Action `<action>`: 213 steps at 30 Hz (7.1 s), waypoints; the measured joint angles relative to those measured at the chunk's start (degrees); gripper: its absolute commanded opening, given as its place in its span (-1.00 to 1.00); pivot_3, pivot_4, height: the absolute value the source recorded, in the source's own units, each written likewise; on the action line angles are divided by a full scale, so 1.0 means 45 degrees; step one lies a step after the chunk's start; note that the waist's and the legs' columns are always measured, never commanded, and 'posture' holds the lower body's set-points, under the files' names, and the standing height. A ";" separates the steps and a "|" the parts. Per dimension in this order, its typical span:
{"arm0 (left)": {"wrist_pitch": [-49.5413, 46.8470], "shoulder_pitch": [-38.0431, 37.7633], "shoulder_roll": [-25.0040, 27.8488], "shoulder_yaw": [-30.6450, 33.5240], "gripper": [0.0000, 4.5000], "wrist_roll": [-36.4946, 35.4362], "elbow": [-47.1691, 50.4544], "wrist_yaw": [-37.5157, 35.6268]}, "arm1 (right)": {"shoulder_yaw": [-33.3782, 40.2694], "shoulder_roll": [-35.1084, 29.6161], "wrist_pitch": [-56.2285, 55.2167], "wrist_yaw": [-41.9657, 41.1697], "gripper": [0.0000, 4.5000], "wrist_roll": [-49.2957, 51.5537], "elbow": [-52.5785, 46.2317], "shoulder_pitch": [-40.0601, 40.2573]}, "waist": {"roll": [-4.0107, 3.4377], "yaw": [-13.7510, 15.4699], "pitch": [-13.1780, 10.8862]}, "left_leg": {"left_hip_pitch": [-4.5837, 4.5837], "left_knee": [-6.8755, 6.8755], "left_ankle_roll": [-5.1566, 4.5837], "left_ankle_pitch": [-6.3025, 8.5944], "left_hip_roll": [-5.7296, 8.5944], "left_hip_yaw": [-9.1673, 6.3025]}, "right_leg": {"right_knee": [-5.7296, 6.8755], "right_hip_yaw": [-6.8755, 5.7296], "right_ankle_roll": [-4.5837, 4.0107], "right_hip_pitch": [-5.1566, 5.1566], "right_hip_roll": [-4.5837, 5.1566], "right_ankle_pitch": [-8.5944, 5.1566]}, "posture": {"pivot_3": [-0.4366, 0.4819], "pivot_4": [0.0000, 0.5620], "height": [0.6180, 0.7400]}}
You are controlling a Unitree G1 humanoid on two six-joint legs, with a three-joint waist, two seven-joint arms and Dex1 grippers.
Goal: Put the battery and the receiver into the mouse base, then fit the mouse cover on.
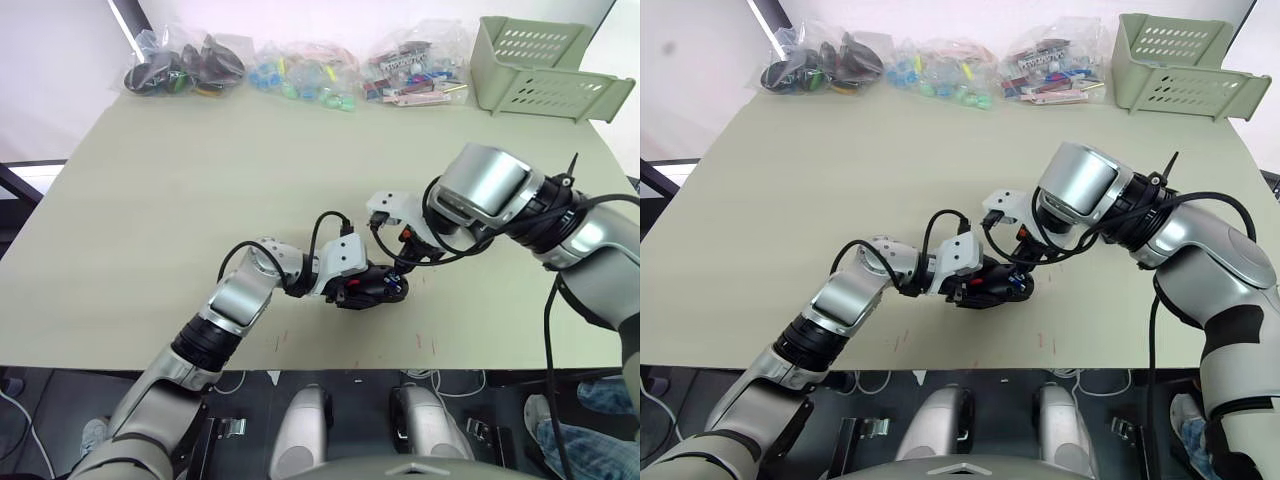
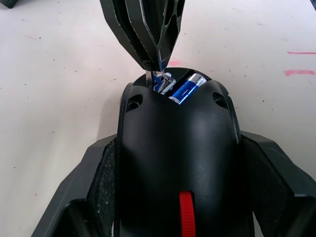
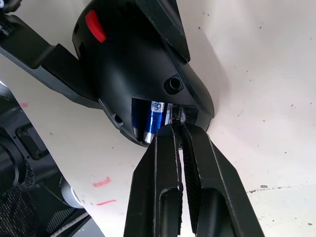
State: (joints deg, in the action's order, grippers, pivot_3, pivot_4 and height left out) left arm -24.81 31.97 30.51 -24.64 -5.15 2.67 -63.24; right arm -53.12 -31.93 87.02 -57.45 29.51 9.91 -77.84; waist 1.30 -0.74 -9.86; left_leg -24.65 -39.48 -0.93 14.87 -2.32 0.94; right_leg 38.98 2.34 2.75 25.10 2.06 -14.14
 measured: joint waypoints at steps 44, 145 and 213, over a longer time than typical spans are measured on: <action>0.0094 0.0000 -0.0014 0.0011 0.34 0.0183 -0.0027 -0.0045 | -0.0948 0.0451 -0.0107 -0.1096 -1.00 -0.0686 0.0666 -0.0595 | -0.0004 -0.0010 0.0002 | 0.0005 -0.0002 0.0000 -0.0001 0.0000 -0.0005 | -0.0001 -0.0002 -0.0004 -0.0003 -0.0001 0.0003 | -0.05 -0.47 1.00; 0.0129 -0.0164 -0.0006 0.0114 0.34 0.0226 0.0081 0.0066 | -0.1974 0.1022 -0.0914 -0.2953 -1.00 -0.1970 0.1870 -0.1254 | -0.0009 -0.0034 0.0006 | 0.0011 -0.0001 0.0001 -0.0001 -0.0001 -0.0009 | 0.0004 -0.0005 -0.0005 -0.0005 -0.0005 0.0003 | -0.05 -0.47 1.00; 0.0006 -0.0306 -0.0011 0.0099 0.34 0.0261 0.0110 0.0228 | 0.1908 0.0136 0.0983 0.3728 -1.00 0.0733 -0.2975 0.1803 | -0.0001 -0.0053 0.0017 | 0.0179 0.0043 -0.0001 0.0001 -0.0002 -0.0005 | -0.0024 0.0003 -0.0007 -0.0157 -0.0006 -0.0002 | -0.05 -0.47 1.00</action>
State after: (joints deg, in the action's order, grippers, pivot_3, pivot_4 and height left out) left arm -24.78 30.59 30.46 -24.20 -3.98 3.17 -62.22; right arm -44.53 -31.32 91.44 -40.67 32.81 -3.48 -69.73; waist 1.29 -0.98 -9.78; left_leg -23.85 -39.29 -0.93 14.87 -2.33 0.92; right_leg 38.87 2.36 2.71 24.39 2.03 -14.15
